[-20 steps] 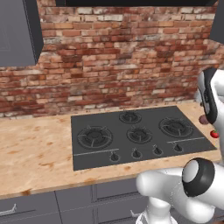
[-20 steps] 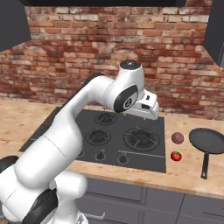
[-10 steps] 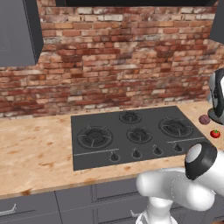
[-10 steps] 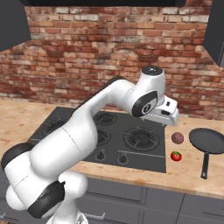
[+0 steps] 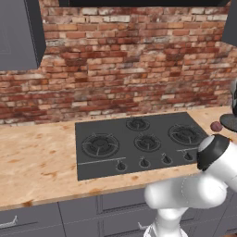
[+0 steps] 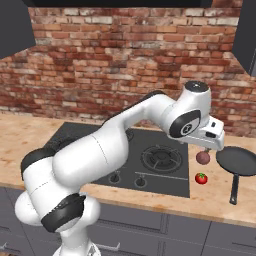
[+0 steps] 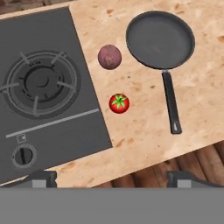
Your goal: Place the pan on the front left burner on the stove. Then place the tomato and the onion in the pan and turn on the front left burner.
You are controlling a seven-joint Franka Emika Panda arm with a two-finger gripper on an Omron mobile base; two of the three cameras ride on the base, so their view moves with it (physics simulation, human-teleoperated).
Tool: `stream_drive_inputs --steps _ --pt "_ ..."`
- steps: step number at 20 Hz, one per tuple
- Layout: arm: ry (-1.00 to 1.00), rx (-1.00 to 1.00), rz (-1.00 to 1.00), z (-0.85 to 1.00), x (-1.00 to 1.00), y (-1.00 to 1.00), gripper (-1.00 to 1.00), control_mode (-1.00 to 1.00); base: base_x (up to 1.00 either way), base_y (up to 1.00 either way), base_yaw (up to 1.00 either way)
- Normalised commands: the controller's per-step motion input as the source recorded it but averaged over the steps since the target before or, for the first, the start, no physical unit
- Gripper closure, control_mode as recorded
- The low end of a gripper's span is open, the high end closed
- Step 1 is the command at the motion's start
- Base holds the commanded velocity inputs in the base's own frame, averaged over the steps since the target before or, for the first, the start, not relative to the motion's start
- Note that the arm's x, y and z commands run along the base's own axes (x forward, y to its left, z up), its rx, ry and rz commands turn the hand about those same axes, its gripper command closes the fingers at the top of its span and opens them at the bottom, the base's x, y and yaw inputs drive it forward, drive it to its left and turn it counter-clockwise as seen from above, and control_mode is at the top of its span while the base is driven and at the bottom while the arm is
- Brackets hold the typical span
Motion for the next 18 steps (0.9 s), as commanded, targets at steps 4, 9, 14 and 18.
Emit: stream_drive_inputs --steps 4,9,14,18 --pt "0.04 0.00 0.00 -0.12 0.00 -0.59 -1.00 -1.00 0.00 0.00 0.00" --pt "0.03 0.00 0.00 -0.14 0.00 -0.52 -1.00 -1.00 0.00 0.00 0.00" --pt "0.01 0.00 0.00 -0.20 0.02 -0.45 -1.00 -1.00 0.00 0.00 0.00" --pt "0.01 0.00 0.00 -0.21 0.08 -0.43 -1.00 -1.00 0.00 0.00 0.00"
